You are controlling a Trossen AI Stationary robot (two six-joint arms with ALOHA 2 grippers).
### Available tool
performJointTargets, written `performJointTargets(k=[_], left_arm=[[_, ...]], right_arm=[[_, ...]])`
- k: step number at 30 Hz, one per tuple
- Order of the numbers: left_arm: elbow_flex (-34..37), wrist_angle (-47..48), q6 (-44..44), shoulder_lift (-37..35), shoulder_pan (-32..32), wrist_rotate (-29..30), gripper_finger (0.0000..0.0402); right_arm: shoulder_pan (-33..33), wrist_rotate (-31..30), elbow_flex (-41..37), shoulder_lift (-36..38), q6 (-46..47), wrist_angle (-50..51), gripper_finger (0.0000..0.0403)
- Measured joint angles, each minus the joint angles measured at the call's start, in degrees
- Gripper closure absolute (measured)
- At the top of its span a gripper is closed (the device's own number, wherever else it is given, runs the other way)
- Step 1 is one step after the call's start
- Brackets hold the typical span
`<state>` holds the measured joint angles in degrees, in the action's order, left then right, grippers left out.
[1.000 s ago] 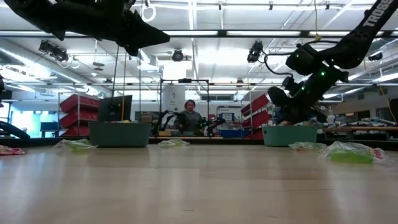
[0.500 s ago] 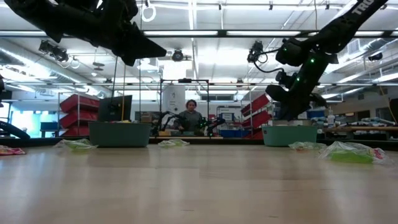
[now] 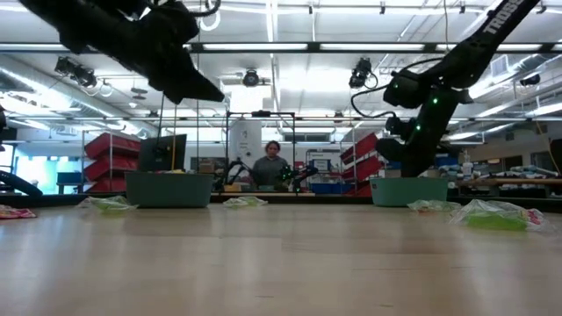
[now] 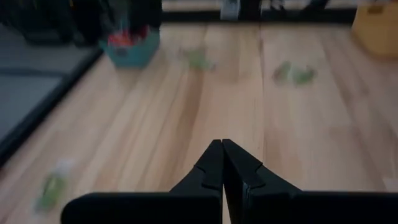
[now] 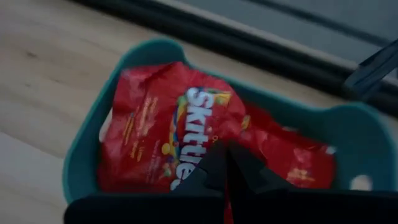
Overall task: Sort candy
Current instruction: Put the red candy into the blue bin
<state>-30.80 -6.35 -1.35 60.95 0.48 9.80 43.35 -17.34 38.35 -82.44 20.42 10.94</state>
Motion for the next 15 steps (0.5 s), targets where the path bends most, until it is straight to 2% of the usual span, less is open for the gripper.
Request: performJointTargets(k=[4,8,12,15], left_arm=[[-5.8,16.1,-3.8,0.0,-0.8,-1.3,0.04],[-10.5,34.8,-12.6,0.0,-2.2,-4.9,0.04],[-11.3,49.1,-23.2,0.0,-4.4,-9.5,0.0393],[-11.3,56.8,-28.8,0.2,-6.9,-12.4,0.0373]], right_arm=[[-1.0,-2.1,0.0,3.8,-1.5,0.0,0.0393],[-3.1,-2.2,0.0,9.4,-2.1,1.9,0.0378],[-6.5,-2.2,0.0,13.8,-2.4,3.7,0.0357],[-9.1,-2.2,0.0,15.8,-2.5,4.0,0.0338]])
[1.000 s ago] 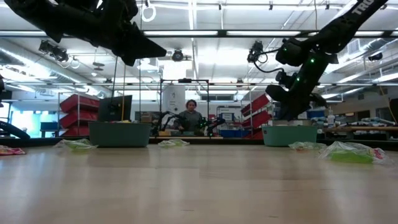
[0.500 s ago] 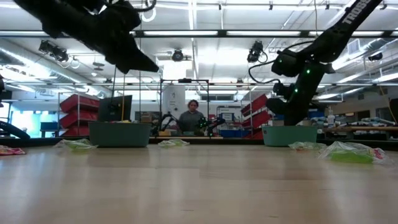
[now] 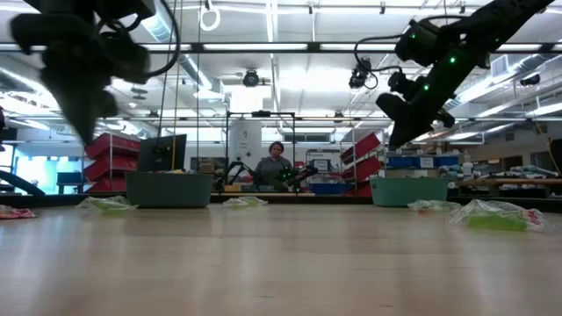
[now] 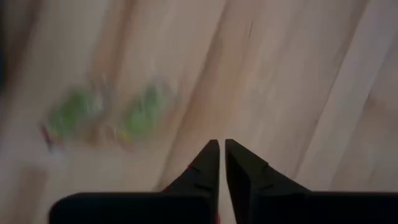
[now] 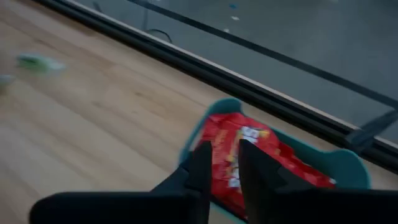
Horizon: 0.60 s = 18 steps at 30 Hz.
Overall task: Sort candy
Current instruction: Put the red candy into the blue bin
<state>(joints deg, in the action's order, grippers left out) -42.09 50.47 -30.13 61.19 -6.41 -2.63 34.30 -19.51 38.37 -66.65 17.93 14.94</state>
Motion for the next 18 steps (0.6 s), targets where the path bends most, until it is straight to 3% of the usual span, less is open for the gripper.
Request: performJointTargets(k=[11,18], left_arm=[[0.3,5.5,-6.4,1.3,-6.5,-0.6,0.0259],[4.7,5.1,-8.6,4.6,-7.3,-0.4,0.0222]], right_arm=[[-4.6,0.0,0.0,1.3,-0.1,-0.3,0.0292],[-5.7,0.0,0.0,1.3,-1.2,-0.3,0.0291]])
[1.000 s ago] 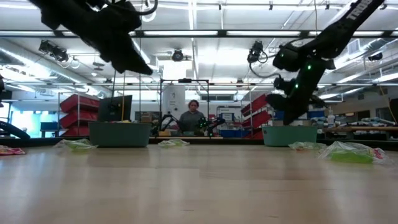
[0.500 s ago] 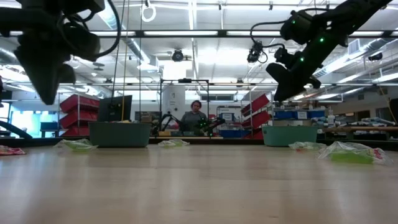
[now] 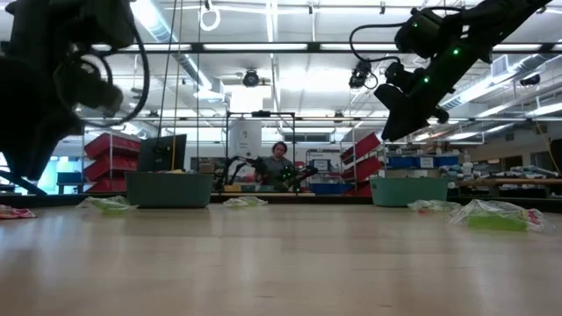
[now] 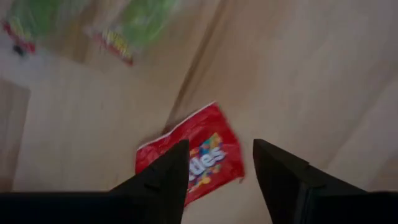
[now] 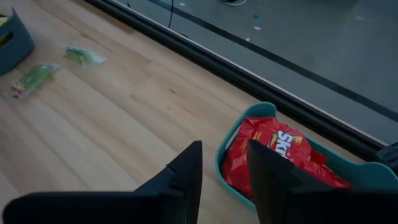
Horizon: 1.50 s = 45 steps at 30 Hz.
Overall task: Sort candy
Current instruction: Put the red candy into the blue bin
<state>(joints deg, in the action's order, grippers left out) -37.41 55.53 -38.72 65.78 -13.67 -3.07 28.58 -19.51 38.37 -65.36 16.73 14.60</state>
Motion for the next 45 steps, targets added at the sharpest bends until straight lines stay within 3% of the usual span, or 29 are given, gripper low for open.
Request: performJointTargets(k=[18,22,27,32,35,41,45], left_arm=[[9.0,-7.6,-1.0,4.3,0.0,2.2,0.0222],[8.5,-7.7,-0.7,4.1,0.0,2.6,0.0273],[5.1,-7.3,1.6,4.3,0.0,4.5,0.0383],[-0.2,-7.4,6.0,2.7,0.1,6.3,0.0389],[-3.0,-8.4,8.3,-0.2,0.5,8.6,0.0395],[-4.3,-25.1,16.5,-8.1,3.7,11.4,0.0399],[-4.3,-39.4,24.6,-10.7,6.8,12.9,0.04]], right_arm=[[-2.5,-0.4,0.0,0.0,-0.6,-2.1,0.029],[-3.2,-0.4,0.0,0.0,-0.9,-2.2,0.029],[-4.5,-0.5,0.0,0.3,-1.9,-2.3,0.029],[-6.1,0.5,0.0,2.3,-2.8,-2.2,0.029],[-7.6,4.0,0.0,4.1,-2.9,-3.3,0.0289],[-13.2,10.7,0.0,3.7,-2.6,-12.3,0.0286],[-17.6,11.4,0.0,0.6,-3.8,-20.5,0.0286]])
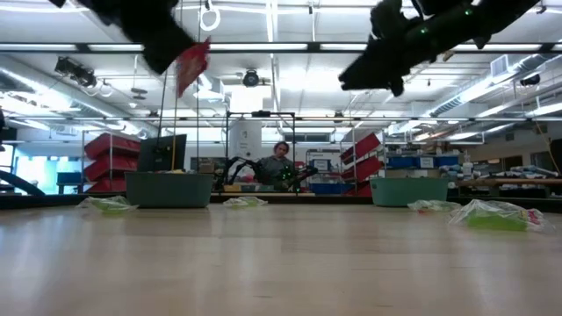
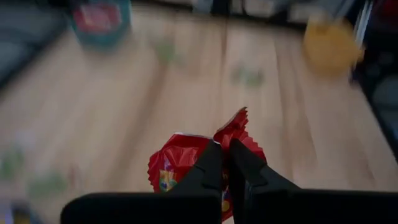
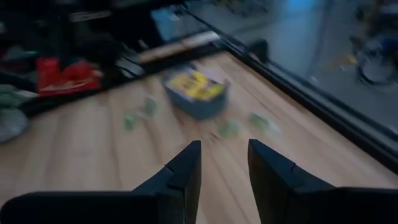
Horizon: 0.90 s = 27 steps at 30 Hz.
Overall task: Sort candy
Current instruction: Put the red candy into the blue bin
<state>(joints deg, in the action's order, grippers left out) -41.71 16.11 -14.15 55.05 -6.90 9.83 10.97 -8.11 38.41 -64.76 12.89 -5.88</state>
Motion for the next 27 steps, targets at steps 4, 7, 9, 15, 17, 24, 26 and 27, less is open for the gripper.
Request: performJointTargets(k=[4,7,9,15,17,24,26,27], left_arm=[[0.0,-12.4,4.7,0.9,3.5,1.2,0.04],[0.0,-20.0,5.3,3.2,6.5,5.0,0.0401],[0.0,-24.8,5.2,5.1,8.5,7.1,0.0401],[0.0,-45.6,3.2,12.2,13.1,6.6,0.0401],[0.0,-51.1,2.0,14.5,14.3,5.1,0.0401],[0.0,-67.2,-3.9,22.7,17.4,0.4,0.0401],[0.0,-71.6,-4.6,24.4,18.1,-0.9,0.0401],[0.0,-73.5,-5.2,25.0,18.3,-1.6,0.0401]], right_arm=[[-4.4,-2.4,0.0,-4.6,-3.9,-9.5,0.0286],[-7.5,-6.0,0.0,-8.3,-8.7,-18.4,0.0286],[-9.2,-8.6,0.0,-10.9,-12.5,-25.1,0.0286],[-12.1,-15.6,0.0,-17.6,-26.6,-43.7,0.0286],[-12.5,-18.1,0.0,-18.9,-30.7,-48.7,0.0286],[-12.7,-21.0,3.2,-20.6,-40.3,-52.4,0.0286],[-12.7,-21.0,4.6,-21.3,-42.3,-51.9,0.0286],[-12.7,-21.0,5.3,-21.5,-43.5,-51.8,0.0286]])
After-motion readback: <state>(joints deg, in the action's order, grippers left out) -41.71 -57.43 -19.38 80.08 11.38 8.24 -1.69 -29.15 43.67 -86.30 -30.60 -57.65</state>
